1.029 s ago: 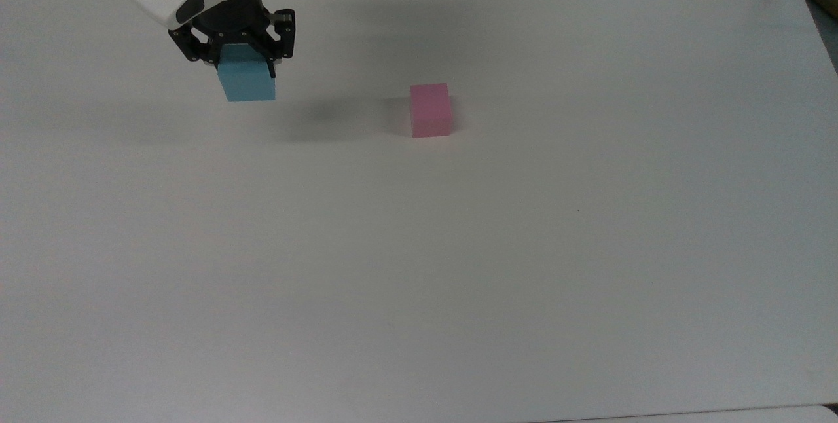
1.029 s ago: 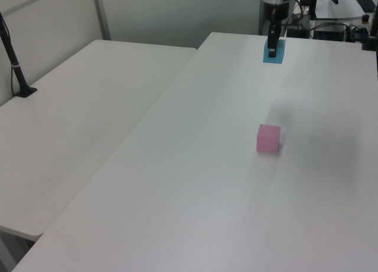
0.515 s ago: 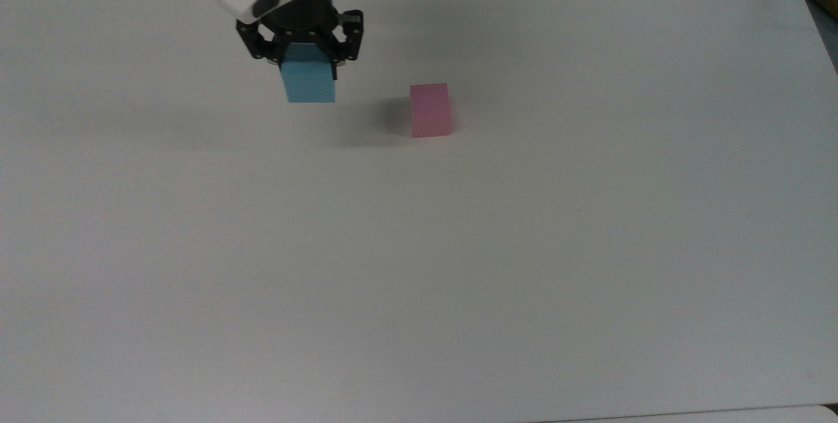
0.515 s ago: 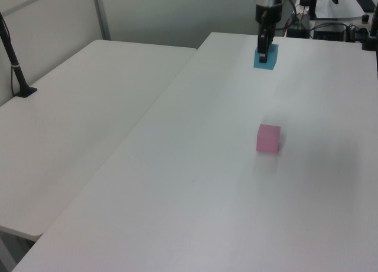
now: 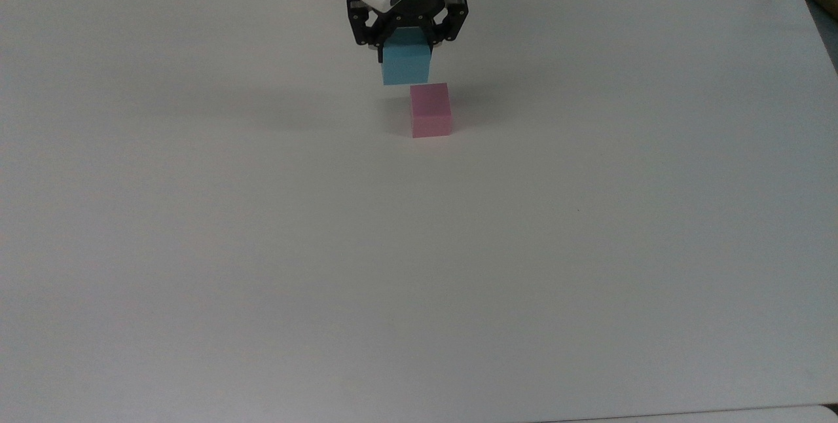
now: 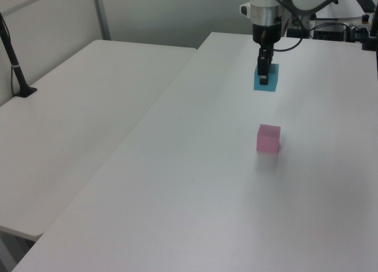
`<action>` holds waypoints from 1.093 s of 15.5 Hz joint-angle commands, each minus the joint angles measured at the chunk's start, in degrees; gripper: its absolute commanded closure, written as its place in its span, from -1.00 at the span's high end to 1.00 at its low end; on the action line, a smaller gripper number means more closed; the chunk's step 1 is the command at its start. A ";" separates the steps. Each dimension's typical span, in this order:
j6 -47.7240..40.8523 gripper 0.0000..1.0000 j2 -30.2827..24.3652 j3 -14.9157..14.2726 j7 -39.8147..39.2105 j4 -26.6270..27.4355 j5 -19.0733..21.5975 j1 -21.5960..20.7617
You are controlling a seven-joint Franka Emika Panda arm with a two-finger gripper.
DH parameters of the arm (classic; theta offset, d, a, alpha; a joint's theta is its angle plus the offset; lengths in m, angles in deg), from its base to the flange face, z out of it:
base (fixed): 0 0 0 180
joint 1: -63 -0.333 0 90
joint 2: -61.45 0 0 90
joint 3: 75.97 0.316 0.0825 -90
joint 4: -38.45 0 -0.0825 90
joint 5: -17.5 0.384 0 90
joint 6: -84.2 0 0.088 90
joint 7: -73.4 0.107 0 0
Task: Put blue cube on pink cube
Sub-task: 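Lift the light-blue cube and carry it above the pink cube, then lower the light-blue cube onto the top of the pink cube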
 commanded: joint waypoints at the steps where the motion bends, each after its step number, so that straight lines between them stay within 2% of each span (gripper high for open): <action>1: 0.11 -0.46 -5.80 -0.74 1.03 6.57 1.89 -1.45; 6: 6.34 -0.46 -7.48 -0.74 1.29 12.46 3.47 -1.71; 12: 19.43 -0.46 -6.43 -0.48 4.20 20.72 3.65 -2.67; 14: 21.82 -0.46 -4.68 -0.48 4.46 20.91 3.74 -2.85; 17: 23.93 -0.46 -2.21 -0.39 5.25 20.65 6.02 -2.94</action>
